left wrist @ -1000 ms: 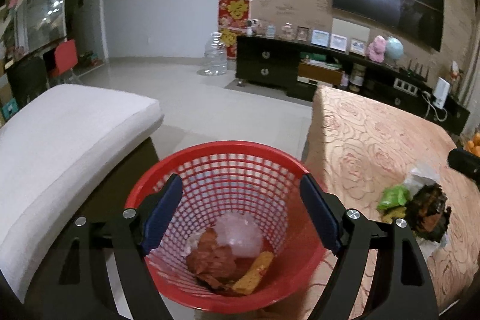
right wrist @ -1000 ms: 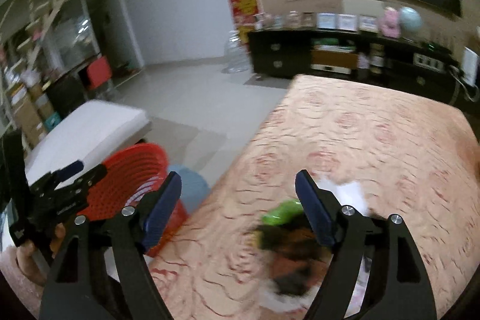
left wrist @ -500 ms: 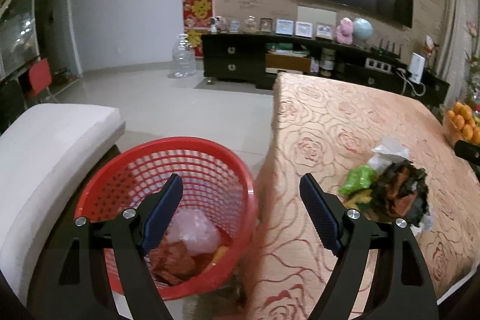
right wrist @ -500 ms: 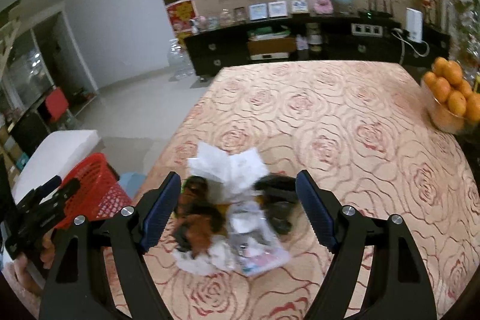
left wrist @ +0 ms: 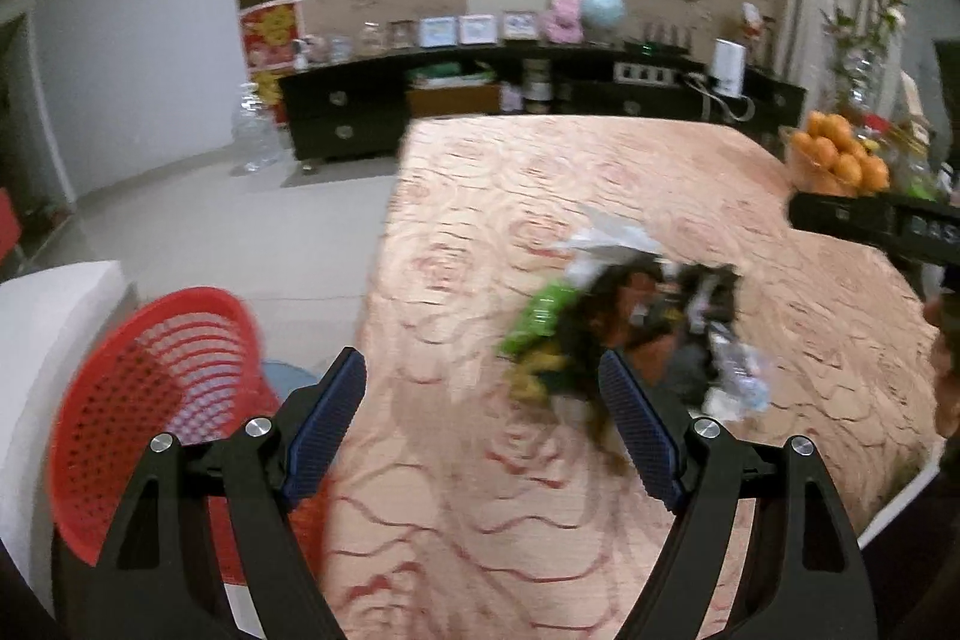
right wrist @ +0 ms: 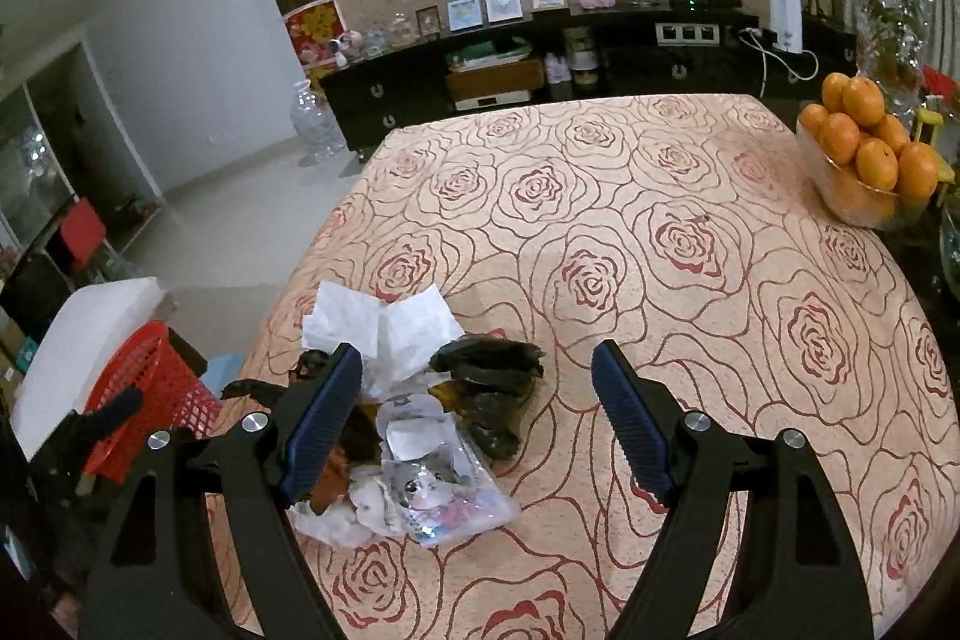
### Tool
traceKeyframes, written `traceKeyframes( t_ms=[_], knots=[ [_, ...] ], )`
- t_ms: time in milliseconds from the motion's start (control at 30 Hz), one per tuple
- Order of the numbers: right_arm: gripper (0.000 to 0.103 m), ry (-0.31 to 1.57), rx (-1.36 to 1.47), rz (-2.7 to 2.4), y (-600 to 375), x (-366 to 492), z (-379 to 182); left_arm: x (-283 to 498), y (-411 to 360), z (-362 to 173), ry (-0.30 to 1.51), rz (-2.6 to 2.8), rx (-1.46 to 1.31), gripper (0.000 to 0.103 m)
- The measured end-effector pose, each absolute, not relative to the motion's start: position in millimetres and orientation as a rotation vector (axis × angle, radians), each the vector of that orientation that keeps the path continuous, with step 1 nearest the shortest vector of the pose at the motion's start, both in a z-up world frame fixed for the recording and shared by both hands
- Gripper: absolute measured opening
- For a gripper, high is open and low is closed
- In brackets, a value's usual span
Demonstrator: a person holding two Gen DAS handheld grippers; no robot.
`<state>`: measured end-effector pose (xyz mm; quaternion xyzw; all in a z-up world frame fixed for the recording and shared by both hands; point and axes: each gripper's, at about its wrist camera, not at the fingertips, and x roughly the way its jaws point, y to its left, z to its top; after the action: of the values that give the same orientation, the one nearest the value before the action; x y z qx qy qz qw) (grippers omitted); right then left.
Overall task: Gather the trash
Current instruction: 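Return to the table and grasp the black and brown leaves with the left tool, then grasp the cat-printed plastic pouch with the right tool while the left tool holds leaves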
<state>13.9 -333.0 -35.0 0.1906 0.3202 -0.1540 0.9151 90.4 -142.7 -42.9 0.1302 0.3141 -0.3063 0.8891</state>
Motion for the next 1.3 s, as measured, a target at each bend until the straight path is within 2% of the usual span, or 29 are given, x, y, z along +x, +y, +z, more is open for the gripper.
traceKeyframes(
  t_ms=[567,700,733,800,1300],
  knots=[
    [0.076,0.672,0.428,-0.322,-343,9,-39,94,-221,-78,0.792,-0.76,0.292,0.076],
    [0.076,0.675,0.441,-0.325,-346,7,-41,97,-225,-83,0.818,-0.779,0.302,0.048],
    [0.076,0.676,0.445,-0.325,-347,6,-42,97,-225,-84,0.822,-0.778,0.303,0.043],
    [0.076,0.679,0.448,-0.324,-347,6,-43,99,-223,-84,0.82,-0.774,0.298,0.04],
    [0.076,0.781,0.456,-0.185,-325,23,-73,107,-154,-34,0.694,-0.739,0.119,0.037]
  ],
)
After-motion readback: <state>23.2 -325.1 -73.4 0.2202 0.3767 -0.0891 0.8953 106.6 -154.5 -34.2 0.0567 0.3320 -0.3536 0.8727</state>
